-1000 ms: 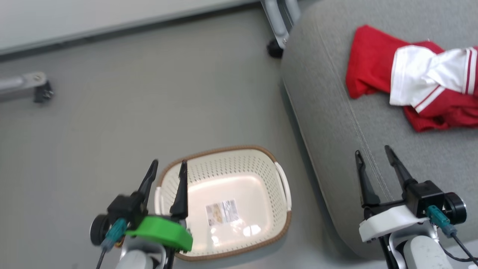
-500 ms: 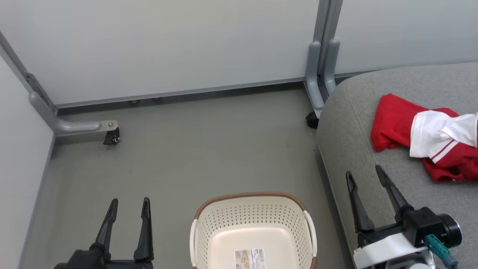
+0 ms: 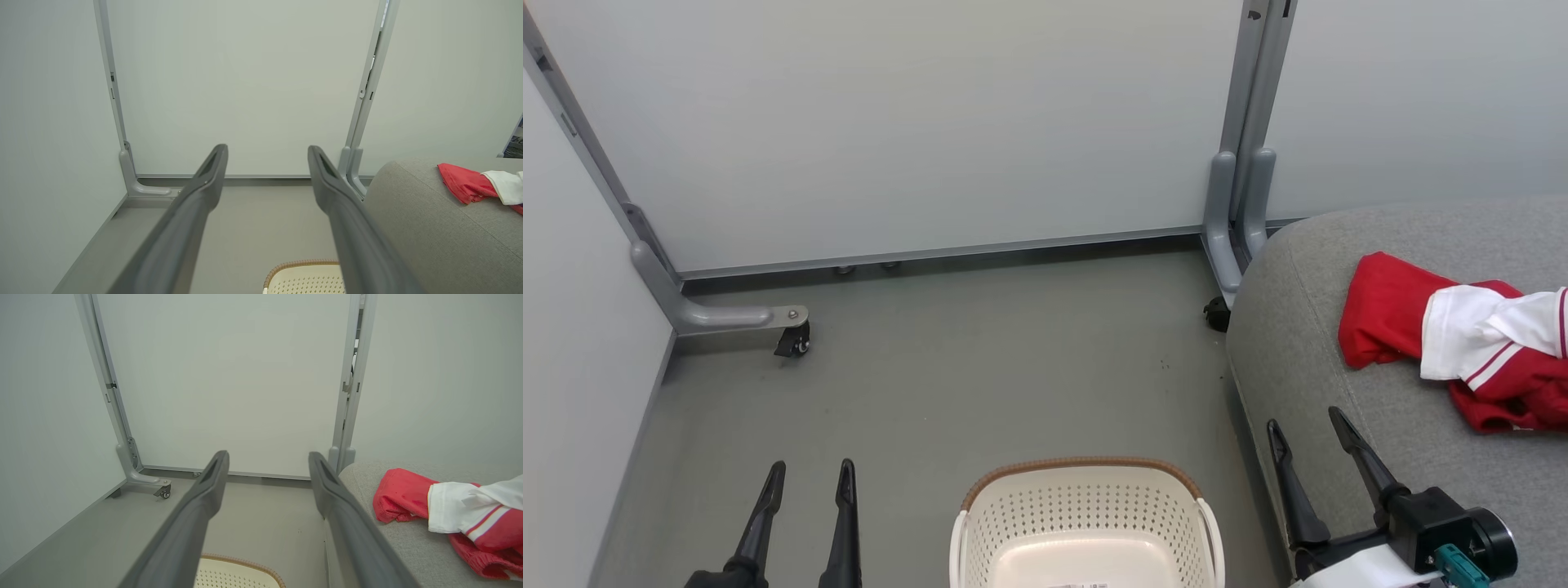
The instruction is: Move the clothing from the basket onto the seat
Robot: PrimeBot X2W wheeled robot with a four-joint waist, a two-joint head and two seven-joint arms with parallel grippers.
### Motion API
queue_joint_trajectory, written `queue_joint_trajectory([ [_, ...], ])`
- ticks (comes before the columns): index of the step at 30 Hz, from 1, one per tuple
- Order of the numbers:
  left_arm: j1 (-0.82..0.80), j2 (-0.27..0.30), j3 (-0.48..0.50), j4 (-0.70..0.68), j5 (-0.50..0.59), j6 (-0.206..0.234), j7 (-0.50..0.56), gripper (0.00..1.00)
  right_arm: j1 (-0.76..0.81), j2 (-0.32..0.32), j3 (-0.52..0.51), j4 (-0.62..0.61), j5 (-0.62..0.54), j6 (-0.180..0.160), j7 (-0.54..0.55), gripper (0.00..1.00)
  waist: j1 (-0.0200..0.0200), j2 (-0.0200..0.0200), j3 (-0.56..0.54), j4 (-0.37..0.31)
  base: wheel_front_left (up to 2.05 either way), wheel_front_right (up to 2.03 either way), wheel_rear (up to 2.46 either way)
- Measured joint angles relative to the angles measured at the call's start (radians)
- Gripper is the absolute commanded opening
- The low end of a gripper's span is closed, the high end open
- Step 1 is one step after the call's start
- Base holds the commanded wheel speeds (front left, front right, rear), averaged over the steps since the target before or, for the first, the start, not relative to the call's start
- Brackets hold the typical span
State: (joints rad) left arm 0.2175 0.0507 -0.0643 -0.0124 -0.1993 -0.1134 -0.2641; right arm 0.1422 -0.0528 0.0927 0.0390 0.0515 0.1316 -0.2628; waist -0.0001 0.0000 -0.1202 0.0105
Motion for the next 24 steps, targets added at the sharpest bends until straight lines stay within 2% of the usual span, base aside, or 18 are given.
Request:
queue_joint_trajectory([
  [17,-0.004,0.000,-0.008,0.021,0.013,-0.006,0.000,1.00,0.001,0.002,-0.002,0.006,0.002,0.000,0.000,1.00,0.0000,0.0000,0.000,-0.002,0.00,0.00,0.00],
  [18,-0.003,0.000,-0.008,0.025,0.019,-0.006,0.000,0.00,0.001,0.002,-0.002,0.008,0.001,0.000,0.000,0.00,0.0000,0.0000,0.000,-0.003,0.00,0.00,0.00],
  [22,0.002,-0.001,-0.010,0.061,0.012,-0.006,0.000,0.00,0.013,0.004,0.000,0.040,0.007,0.000,0.002,0.00,0.0001,0.0000,0.001,-0.003,0.00,0.00,0.00],
  [24,0.002,-0.001,-0.008,0.064,-0.024,-0.006,0.009,0.00,0.017,0.004,-0.001,0.044,0.047,0.000,0.008,0.00,0.0000,0.0000,0.003,-0.003,0.00,0.00,0.00],
])
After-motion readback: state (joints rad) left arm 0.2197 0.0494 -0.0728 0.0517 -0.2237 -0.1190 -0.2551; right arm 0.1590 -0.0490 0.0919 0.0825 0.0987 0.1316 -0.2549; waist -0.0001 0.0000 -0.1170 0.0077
